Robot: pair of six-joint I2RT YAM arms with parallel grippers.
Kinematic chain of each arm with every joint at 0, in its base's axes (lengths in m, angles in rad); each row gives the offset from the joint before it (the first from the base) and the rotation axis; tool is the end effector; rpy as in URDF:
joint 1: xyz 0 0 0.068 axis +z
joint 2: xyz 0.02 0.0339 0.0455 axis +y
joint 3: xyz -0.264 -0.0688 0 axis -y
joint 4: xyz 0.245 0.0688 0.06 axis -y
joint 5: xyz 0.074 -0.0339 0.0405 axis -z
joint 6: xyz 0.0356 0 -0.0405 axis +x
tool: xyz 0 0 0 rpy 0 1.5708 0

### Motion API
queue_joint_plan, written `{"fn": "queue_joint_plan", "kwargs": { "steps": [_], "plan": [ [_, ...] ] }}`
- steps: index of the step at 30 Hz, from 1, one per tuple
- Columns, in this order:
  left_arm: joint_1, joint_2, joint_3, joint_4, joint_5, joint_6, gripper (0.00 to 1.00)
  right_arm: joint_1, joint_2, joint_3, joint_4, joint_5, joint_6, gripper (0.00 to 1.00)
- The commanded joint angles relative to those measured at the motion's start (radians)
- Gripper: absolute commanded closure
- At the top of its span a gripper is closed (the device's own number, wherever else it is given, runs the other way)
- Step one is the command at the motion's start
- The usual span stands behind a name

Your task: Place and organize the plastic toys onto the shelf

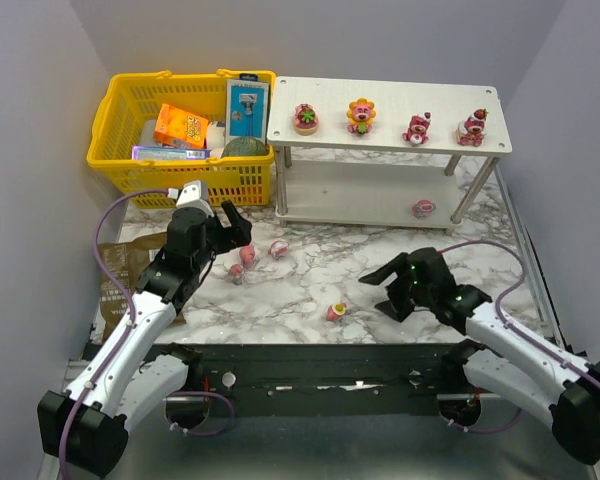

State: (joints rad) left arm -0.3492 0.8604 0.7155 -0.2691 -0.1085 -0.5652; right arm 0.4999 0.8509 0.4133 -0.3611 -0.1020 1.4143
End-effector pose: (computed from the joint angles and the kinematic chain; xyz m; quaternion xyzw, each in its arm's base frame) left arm 0.1884 -0.0645 0.2936 -0.1196 0.8280 -0.2002 0.5099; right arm 0.1471 0.0845 0.1841 0.3912 0.8386 0.3346 0.1779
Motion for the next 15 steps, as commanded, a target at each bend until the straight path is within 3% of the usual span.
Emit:
{"fn": "queue_joint_plan", "kwargs": {
  "steps": [1, 8, 15],
  "plan": [
    [-0.004, -0.015, -0.016, 0.013, 0.017, 0.002, 0.01, 0.191, 0.124, 0.010, 0.060, 0.041, 0.196, 0.10],
    [-0.011, -0.029, -0.017, 0.013, 0.013, 0.007, 0.01, 0.325, 0.316, 0.093, 0.138, 0.057, 0.250, 0.09],
    [-0.013, -0.037, -0.019, 0.010, 0.007, 0.008, 0.01, 0.331, 0.327, 0.074, 0.195, 0.084, 0.305, 0.10]
  ]
}}
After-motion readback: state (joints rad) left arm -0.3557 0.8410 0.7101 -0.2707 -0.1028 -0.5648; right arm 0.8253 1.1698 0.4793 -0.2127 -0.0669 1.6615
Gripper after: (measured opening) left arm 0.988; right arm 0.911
